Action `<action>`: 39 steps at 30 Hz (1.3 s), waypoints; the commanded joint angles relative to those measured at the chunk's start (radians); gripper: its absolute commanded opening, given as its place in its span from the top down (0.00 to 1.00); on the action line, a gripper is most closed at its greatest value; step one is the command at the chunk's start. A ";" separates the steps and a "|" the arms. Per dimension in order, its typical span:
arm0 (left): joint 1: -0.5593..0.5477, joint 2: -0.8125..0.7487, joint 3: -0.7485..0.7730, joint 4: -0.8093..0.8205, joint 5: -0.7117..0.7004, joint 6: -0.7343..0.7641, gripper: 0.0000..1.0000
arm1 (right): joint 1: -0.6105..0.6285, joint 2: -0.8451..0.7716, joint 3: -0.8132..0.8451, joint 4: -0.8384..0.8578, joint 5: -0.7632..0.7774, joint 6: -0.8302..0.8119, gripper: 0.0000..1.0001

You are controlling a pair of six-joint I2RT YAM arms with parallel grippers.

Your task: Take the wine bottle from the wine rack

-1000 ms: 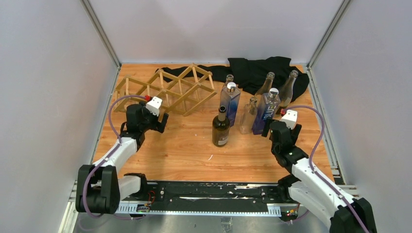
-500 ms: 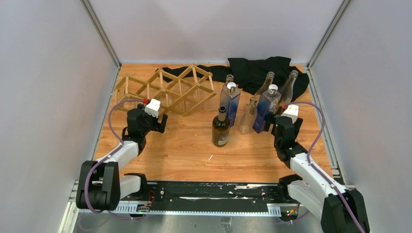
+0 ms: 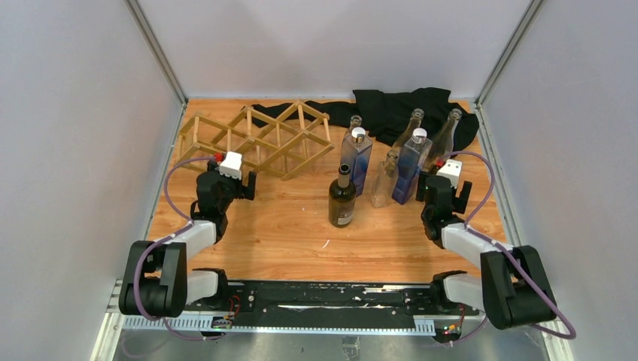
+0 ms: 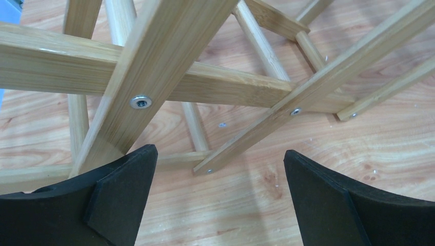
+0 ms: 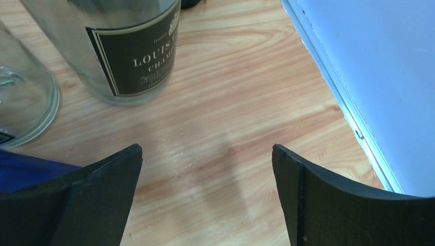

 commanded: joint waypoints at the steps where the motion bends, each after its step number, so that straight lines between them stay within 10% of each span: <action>1: 0.018 0.026 0.001 0.112 -0.035 -0.062 0.00 | -0.025 0.085 -0.016 0.249 0.009 -0.067 0.00; 12: 0.022 0.144 -0.157 0.526 -0.065 -0.113 0.00 | -0.031 0.163 -0.073 0.437 -0.121 -0.155 0.04; 17: 0.022 0.137 -0.144 0.485 -0.089 -0.114 0.00 | -0.028 0.284 -0.265 0.946 -0.222 -0.231 0.01; 22: 0.022 0.148 -0.124 0.460 -0.109 -0.130 0.00 | -0.034 0.226 -0.159 0.653 -0.180 -0.186 0.00; 39: 0.022 0.150 -0.122 0.463 -0.111 -0.130 0.00 | -0.039 0.263 -0.133 0.659 -0.179 -0.196 0.00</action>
